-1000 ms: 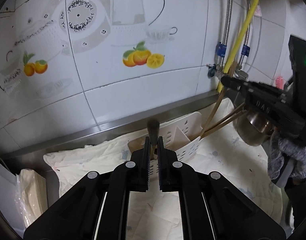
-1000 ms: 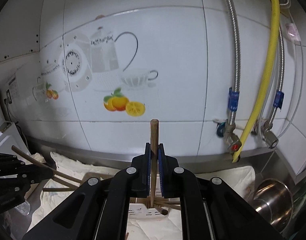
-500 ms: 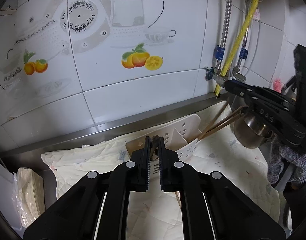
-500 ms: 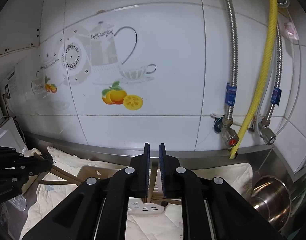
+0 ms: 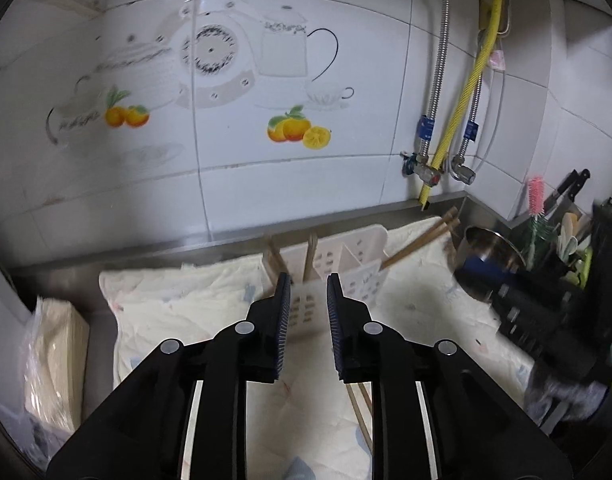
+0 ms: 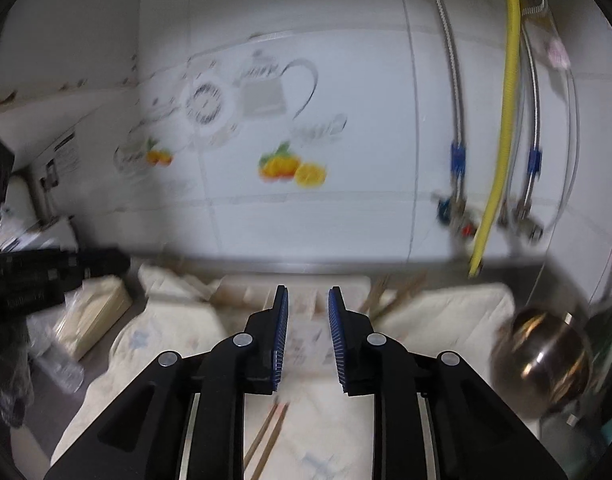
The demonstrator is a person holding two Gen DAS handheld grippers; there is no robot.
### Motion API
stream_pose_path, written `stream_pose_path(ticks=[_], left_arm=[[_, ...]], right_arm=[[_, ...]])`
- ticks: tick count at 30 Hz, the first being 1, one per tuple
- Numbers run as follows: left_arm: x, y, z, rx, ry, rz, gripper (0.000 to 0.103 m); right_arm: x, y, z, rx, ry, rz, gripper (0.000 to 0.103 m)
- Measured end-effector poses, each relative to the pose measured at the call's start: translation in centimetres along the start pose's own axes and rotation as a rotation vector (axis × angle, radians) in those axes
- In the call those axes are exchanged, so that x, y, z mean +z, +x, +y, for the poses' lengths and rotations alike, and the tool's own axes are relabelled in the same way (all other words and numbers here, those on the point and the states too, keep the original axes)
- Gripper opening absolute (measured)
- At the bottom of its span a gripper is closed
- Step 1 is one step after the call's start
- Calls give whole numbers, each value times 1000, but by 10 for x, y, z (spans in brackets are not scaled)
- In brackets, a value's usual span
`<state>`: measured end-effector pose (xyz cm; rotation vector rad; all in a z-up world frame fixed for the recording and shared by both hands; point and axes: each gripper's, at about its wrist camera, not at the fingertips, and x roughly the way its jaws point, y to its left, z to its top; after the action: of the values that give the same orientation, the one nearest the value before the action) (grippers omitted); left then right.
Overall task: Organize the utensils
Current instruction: 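Insert both held chopsticks into the holder and open both tools, then lower both open tools over the last two chopsticks on the mat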
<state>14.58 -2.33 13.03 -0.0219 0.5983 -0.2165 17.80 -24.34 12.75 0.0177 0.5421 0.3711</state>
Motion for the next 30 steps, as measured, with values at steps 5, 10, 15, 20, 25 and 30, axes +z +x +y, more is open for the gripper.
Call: stream_pose_path(ticks=[5,10,15,20,25,30], left_arm=[[-39,-10,4,23,-28,6,26],[-73,-12,10,43,-64,21,27],[-103,-14,20,68,-110,37,27],[-123,-18,30,93,-149,47,33],[-142,-17,39,100,-190,71,34],[-155,-17,48,105,-219,87,34]], right_arm=[[-61,-1,27,1,-44,94,21],[-119,-2,48,0,-44,168,21],[-162,0,58,24,16,243,21],[-192,4,65,34,73,294,19],[-210,13,70,25,88,331,17],[-218,24,71,16,110,357,15]])
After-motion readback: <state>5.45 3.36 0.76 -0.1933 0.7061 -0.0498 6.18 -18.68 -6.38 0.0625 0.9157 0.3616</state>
